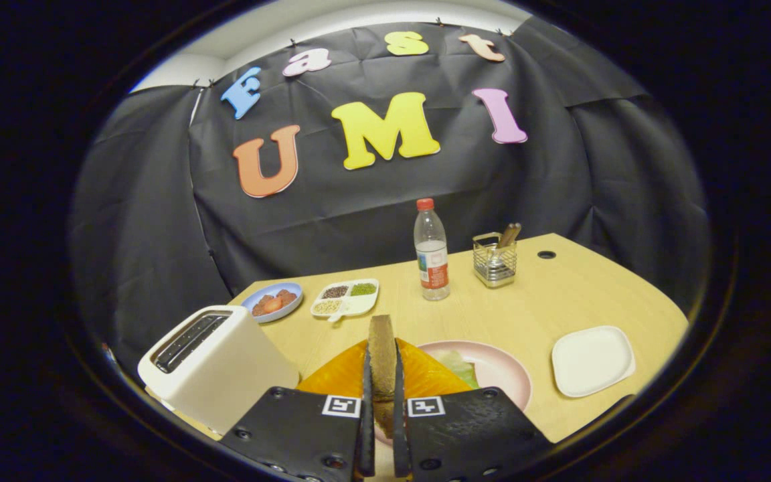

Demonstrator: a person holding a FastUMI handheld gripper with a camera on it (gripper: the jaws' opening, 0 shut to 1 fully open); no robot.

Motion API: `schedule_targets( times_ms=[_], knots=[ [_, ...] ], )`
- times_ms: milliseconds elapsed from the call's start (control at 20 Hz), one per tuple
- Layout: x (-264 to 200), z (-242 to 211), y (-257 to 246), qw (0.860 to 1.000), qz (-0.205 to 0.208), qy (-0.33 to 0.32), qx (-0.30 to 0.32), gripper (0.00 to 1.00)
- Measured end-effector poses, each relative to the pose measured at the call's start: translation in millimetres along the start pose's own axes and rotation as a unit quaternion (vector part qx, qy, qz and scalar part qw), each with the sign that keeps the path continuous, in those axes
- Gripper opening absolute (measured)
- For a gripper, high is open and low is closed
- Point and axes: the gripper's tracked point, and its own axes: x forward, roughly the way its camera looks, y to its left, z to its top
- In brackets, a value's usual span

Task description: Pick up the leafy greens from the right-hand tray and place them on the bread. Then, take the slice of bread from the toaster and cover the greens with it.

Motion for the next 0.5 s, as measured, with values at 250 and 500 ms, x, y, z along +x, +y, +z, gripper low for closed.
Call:
schedule_targets(
  times_ms=[250,500],
  knots=[
    [10,-2,-12,0.999,0.017,-0.002,0.03,0.11],
    [10,-10,-35,1.0,-0.004,0.006,0.03,0.13]
  ],
)
